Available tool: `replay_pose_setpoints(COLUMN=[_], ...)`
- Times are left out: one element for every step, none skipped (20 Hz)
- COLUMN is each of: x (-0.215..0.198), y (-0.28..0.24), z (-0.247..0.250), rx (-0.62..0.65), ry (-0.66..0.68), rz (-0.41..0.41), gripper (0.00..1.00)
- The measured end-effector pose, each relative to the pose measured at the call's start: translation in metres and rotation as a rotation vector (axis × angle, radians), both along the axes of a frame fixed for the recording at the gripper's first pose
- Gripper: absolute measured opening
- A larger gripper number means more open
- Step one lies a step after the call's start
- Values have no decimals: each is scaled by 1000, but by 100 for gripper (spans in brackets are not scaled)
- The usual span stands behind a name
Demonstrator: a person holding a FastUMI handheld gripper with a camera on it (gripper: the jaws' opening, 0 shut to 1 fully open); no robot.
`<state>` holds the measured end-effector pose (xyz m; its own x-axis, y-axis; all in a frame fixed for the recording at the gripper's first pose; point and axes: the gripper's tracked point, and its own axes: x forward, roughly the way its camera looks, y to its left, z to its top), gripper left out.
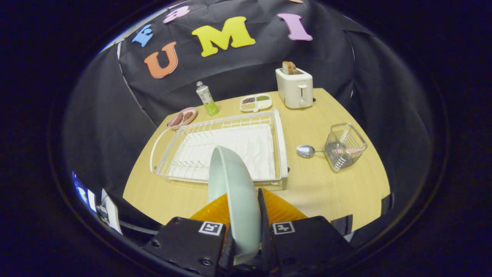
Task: Take the plate from the dish rack, then take the spoon from the basket and place it into the plate.
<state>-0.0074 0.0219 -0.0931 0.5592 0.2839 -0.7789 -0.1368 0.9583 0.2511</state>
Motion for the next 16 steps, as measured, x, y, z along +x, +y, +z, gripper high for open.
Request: replay_pose_setpoints(x=[-7, -15, -20, -24, -26, -27, -26, -26, -24, -23, -21, -20, -18, -18, -16, -13], y=[-4, -7, -9, -12, -15, -15, -15, -15, -13, -12, -11, -10, -8, -6, -4, -3], z=[-11, -23, -32, -42, -50, -58, -65, -69, -71, -75, -77, -82, -86, -89, -92, -95], rx=[25, 53, 83, 108, 125, 141, 155, 177, 204, 225, 240, 245, 252, 265, 281, 291], ry=[14, 31, 47, 60, 71, 82, 88, 91, 96, 102, 103, 106, 114, 127, 141, 148], rz=[-11, -22, -35, -51, -64, -69, -69, -75, -82, -90, -89, -90, -84, -75, -72, -74], gripper=[33, 33, 33, 33, 33, 33, 33, 33, 33, 34, 34, 35, 35, 37, 39, 41])
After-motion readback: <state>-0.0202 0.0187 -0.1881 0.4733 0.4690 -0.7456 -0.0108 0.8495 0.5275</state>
